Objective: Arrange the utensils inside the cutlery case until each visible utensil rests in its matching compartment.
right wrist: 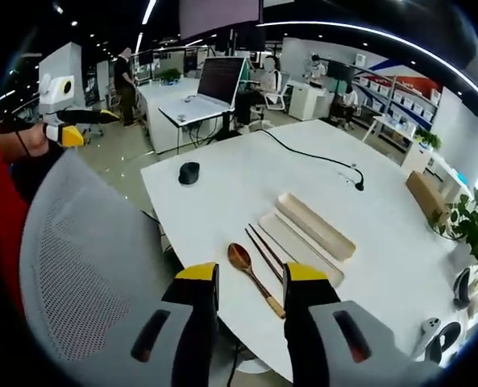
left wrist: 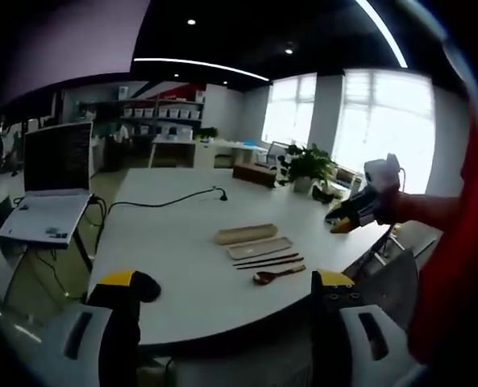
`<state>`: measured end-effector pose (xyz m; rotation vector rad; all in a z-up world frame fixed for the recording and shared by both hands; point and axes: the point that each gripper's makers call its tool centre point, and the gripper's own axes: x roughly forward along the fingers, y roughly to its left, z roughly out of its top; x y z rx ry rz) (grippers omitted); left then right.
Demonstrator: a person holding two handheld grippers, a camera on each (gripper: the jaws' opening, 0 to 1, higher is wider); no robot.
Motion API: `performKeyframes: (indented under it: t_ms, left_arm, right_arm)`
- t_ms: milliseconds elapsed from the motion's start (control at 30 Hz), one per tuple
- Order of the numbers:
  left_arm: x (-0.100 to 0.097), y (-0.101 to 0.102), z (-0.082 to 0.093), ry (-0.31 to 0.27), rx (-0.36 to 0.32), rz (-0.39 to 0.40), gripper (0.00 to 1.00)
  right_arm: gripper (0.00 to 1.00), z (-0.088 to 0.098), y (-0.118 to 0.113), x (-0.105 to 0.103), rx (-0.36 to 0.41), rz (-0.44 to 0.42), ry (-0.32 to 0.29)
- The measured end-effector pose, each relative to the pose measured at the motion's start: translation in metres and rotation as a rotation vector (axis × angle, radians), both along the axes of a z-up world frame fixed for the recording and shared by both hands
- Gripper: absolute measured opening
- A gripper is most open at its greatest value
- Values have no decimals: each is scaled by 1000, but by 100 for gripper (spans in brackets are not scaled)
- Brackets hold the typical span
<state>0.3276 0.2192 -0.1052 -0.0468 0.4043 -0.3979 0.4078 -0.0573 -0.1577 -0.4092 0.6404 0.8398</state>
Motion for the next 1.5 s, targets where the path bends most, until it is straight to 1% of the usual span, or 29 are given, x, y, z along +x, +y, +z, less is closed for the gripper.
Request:
performKeyframes:
  t_ms: [167,267,467,633,767,867,967,1100,1200,1333,1500]
  left_arm:
    - [-2,3,-1,-3,-19,22,90]
    - [-6,2,-5,7,-12,19,90]
    - [-8,3,-5,11,-17,25,90]
    - [-5,0,-5,14,-12,15,90]
    - [-4,-2,-2,2,-5,9,90]
    - [-5,-4,-3,11,-11,5,90]
    - [-7,-5,-5,14,1,-5,90]
    - [-7,-6,-5,15,-8,-5,89]
    - [-6,-8,-6,15,-2,-11,89]
    - [-4,-9,-4,10,-3,-17,89]
    - [-5,-10,-4,10,0,-20,89]
  right_arm:
    - [29,-4,0,2,-31,20,6]
    - [29,-4,-1,5,-25,12,5]
    - [29,-12,4,4,-35,19,14]
    - [29,-15,6,2,-41,19,16]
    - [30,-17,6,1,-24,8,33]
    - [29,-19,2,3,-53,4,17]
    - [28,-19,2,3,-53,2,18]
    - [27,-21,-1,1,-65,2,24]
    - [29,-23,-4,3,-57,-20,24]
    - [28,-24,-3,6,-37,-27,41]
    - [28,-31,-3,10,-47,-21,46]
